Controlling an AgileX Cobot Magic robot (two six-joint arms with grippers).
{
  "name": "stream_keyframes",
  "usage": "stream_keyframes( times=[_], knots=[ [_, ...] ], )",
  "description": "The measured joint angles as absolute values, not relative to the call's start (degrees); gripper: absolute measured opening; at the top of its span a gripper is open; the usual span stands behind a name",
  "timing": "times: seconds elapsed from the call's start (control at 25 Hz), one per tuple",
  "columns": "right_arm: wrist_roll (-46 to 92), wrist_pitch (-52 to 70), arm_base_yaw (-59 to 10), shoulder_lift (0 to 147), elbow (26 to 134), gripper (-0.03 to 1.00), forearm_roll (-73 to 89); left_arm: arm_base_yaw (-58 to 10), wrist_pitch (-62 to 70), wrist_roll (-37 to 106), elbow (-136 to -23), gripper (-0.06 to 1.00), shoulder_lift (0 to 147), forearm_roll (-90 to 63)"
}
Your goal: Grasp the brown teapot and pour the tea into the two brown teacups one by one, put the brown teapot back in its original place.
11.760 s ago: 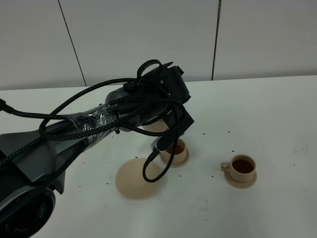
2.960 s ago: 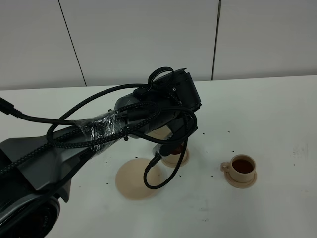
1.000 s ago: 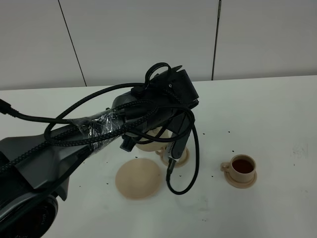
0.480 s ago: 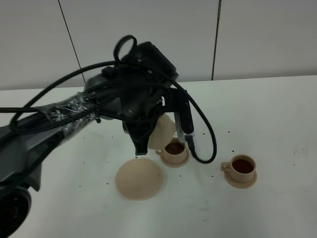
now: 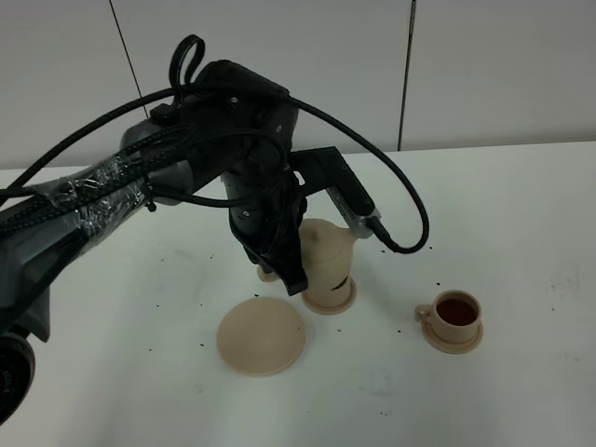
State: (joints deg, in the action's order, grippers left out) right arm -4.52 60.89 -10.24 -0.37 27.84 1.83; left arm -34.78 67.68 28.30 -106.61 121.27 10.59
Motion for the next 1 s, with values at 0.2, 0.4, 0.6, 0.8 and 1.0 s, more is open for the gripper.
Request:
stream_keyframes(
  times=[0.2,0.4,0.6,0.8,1.0],
  knots=[
    [-4.5,60.9,-10.2,-0.4,27.8,0.24,1.8,-34.3,67.7,27.5,-106.6,0.17,121.3,9.1],
    [-4.5,60.9,-10.2,-0.4,27.8,0.24,1.8,-34.3,67.7,27.4,-106.6,0.17,121.3,9.1],
    [-4.5,60.9,-10.2,-0.4,27.8,0.24,1.8,-34.3,67.9,27.3,-106.6,0.17,121.3,9.1],
    [-4.5,60.9,-10.2,-0.4,27.8,0.24,1.8,-34.3,67.9,27.3,-106.6,0.17,121.3,9.1],
    [-4.5,60.9,-10.2,-0.4,27.8,0.24,1.8,-34.3,67.9,26.8,-106.6,0.17,121.3,9.1]
  ],
)
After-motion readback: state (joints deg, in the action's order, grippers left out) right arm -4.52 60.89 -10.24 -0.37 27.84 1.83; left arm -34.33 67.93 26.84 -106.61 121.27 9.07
